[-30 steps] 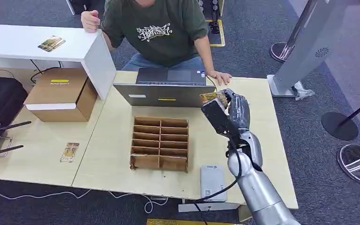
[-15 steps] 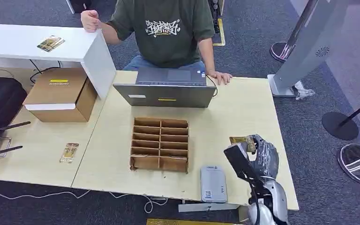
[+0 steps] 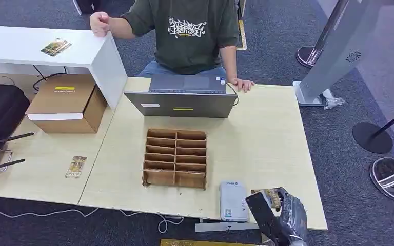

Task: Pass the card to the sensor for recognition and then transmit it.

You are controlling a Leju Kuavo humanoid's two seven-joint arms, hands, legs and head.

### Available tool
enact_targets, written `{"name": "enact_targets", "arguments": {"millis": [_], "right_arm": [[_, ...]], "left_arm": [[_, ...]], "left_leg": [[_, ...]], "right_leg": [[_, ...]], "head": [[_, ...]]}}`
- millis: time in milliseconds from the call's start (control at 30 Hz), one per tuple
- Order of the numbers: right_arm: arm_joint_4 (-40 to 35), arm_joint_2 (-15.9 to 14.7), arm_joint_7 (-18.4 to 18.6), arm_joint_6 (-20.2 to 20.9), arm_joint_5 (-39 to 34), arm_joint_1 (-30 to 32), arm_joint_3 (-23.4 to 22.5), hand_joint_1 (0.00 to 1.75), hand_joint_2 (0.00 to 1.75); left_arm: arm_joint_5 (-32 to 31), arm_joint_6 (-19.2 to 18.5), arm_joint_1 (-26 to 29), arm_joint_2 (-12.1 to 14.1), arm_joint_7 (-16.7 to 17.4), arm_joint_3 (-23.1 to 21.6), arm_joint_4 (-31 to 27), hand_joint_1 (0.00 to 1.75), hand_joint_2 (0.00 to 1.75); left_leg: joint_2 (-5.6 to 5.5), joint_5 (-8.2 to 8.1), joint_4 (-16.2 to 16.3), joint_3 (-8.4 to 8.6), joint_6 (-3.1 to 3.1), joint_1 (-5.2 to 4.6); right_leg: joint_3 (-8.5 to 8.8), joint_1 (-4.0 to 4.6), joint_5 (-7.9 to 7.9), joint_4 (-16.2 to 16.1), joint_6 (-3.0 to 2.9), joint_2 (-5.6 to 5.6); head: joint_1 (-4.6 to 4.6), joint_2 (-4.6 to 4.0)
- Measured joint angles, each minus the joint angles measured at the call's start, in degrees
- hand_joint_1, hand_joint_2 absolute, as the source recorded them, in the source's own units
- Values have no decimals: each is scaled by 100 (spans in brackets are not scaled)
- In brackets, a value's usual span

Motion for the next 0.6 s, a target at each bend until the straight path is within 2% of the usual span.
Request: {"name": "enact_targets", "arguments": {"millis": [267,600], "right_arm": [[-11,133,98,175,-254,117,234,175,175],[352,339,-195,175,-684,-266,616,175,175]], "left_arm": [[15,11,-4,-15,33,87,0,0,0],[-18,37,-3,-66,-11,101,0,0,0]], "left_leg": [[0,0,0,3,0,0],[1,1,0,5,0,1]], "right_leg": [[3,0,0,0,0,3],[6,0,0,0,0,2]], "head": [[0,0],[2,0]]}}
